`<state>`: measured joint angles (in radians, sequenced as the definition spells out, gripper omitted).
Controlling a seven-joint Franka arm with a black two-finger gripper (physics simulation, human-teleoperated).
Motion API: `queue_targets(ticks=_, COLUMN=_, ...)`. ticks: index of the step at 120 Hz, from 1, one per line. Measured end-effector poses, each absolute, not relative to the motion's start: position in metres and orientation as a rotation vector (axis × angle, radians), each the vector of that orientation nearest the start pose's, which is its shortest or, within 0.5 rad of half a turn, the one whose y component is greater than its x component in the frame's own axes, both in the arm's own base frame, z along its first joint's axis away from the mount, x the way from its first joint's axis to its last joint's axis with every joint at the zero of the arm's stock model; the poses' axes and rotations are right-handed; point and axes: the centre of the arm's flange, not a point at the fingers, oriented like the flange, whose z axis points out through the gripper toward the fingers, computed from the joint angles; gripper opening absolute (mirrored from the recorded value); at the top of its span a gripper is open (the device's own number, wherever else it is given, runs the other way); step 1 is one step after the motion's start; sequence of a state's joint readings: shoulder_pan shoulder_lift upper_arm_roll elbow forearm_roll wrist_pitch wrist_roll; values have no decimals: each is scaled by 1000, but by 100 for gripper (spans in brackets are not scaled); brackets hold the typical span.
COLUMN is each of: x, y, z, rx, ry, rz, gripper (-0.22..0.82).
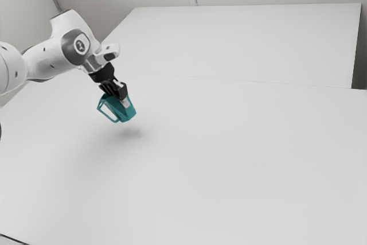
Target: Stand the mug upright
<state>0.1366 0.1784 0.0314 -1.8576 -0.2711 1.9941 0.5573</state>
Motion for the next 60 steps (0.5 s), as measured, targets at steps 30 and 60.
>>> queue_targets(ticks=30, x=577, y=58, z=420, rx=-3288, ry=402, rz=-70, gripper=-18)
queue_targets(ticks=60, x=559, y=35, z=417, rx=-3248, ry=338, rz=-65, gripper=-17)
